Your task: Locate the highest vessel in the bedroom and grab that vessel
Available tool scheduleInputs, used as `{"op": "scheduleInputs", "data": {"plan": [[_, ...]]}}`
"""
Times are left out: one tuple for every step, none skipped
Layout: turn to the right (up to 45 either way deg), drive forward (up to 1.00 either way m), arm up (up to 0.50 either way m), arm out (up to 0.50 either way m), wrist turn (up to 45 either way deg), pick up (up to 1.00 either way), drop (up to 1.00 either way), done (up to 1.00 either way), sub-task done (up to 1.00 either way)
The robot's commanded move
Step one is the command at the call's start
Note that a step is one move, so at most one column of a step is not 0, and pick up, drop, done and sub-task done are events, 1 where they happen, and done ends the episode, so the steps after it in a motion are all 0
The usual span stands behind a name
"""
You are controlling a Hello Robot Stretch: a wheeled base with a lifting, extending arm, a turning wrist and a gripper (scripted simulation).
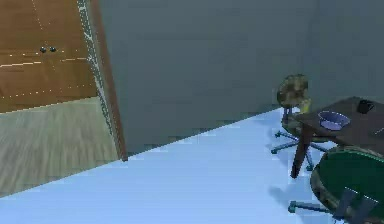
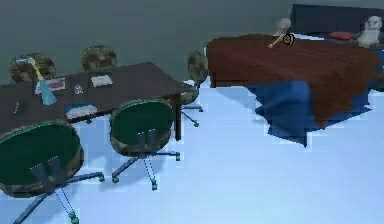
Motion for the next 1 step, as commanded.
{"op": "scheduleInputs", "data": {"plan": [[-45.0, 0.0, 0.0, 0.0, 0.0, 0.0, 0.0, 0.0, 0.0]]}}
